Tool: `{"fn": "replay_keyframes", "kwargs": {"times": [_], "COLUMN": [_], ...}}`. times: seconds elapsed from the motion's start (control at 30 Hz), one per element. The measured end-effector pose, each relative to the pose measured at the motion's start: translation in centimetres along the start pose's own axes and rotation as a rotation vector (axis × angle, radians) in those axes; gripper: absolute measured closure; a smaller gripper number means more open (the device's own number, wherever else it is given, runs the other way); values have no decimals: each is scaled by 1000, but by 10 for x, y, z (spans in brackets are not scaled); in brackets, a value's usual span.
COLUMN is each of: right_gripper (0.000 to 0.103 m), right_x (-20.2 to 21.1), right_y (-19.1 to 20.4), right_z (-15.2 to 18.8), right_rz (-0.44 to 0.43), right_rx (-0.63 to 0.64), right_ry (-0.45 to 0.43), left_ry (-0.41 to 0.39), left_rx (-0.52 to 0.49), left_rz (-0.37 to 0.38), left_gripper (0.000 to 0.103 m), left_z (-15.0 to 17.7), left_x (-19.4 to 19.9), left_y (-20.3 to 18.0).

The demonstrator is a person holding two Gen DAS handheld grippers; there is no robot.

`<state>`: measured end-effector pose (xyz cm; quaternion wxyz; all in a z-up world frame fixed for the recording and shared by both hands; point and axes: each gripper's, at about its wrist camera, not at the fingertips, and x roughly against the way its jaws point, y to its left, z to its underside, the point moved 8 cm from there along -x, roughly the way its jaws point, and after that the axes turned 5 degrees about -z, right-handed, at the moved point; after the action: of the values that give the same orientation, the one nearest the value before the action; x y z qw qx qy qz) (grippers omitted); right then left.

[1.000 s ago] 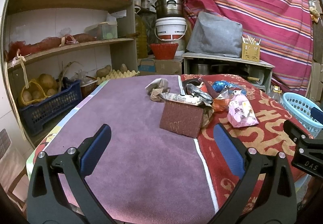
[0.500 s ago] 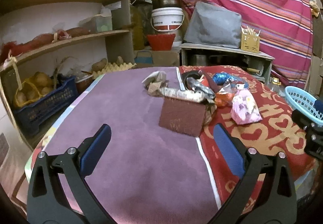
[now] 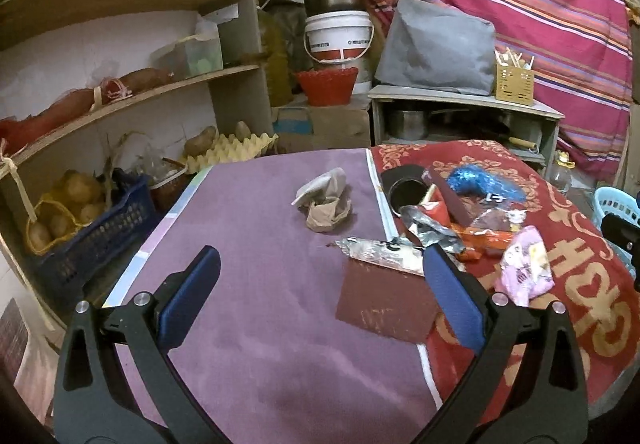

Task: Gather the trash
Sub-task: 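Reach the right tool to the pink snack bag and close on it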

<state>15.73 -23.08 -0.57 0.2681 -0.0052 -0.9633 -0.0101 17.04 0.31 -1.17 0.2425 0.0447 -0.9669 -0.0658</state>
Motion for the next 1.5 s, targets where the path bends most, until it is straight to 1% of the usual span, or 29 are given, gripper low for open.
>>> {"fn": "replay_keyframes", "kwargs": {"times": [0.1,0.17,0.23,0.33,0.5,0.6,0.83,0.9,1.0,1.07,1.1,1.17,1.27,1.33,1.37,1.4,1.43,1.5], "right_gripper": [4,4,4,4,4,4,4,4,5,6,9,31,46,50,56,63,78,78], "right_x": [-13,-23,-28,-34,-38,-44,-58,-64,-75,-77,-77,-78,-80,-79,-78,-76,-74,-69], "right_y": [3,9,18,33,45,51,71,72,74,74,73,73,71,69,68,66,65,58], "right_z": [13,22,26,39,57,61,52,47,39,32,30,28,31,32,31,30,28,24], "right_rz": [-1,-15,-32,-9,-4,7,1,3,-14,-12,-15,-41,-83,-104,-112,-121,-134,-139], "right_rx": [1,-12,-5,69,111,135,143,146,156,175,180,190,171,162,160,160,158,143], "right_ry": [9,43,65,97,146,165,164,167,174,163,159,172,200,206,201,196,193,174], "left_ry": [36,59,50,43,64,63,42,47,63,69,72,79,81,80,76,72,68,63], "left_rx": [11,13,7,2,36,26,-3,3,11,21,26,34,32,15,6,-4,-18,-37], "left_rz": [-5,2,-12,-24,6,0,-32,-27,-22,-17,-17,-7,7,21,26,32,44,71], "left_gripper": [5,5,5,5,5,5,5,5,5,5,5,5,5,5,5,5,5,5], "left_z": [10,14,18,23,30,31,30,28,26,23,22,18,14,10,9,9,7,5], "left_x": [-12,-19,-20,-21,-28,-30,-29,-31,-39,-44,-46,-50,-53,-52,-51,-49,-47,-42], "left_y": [6,10,18,25,30,32,33,34,34,35,35,33,26,16,11,6,-1,-13]}}
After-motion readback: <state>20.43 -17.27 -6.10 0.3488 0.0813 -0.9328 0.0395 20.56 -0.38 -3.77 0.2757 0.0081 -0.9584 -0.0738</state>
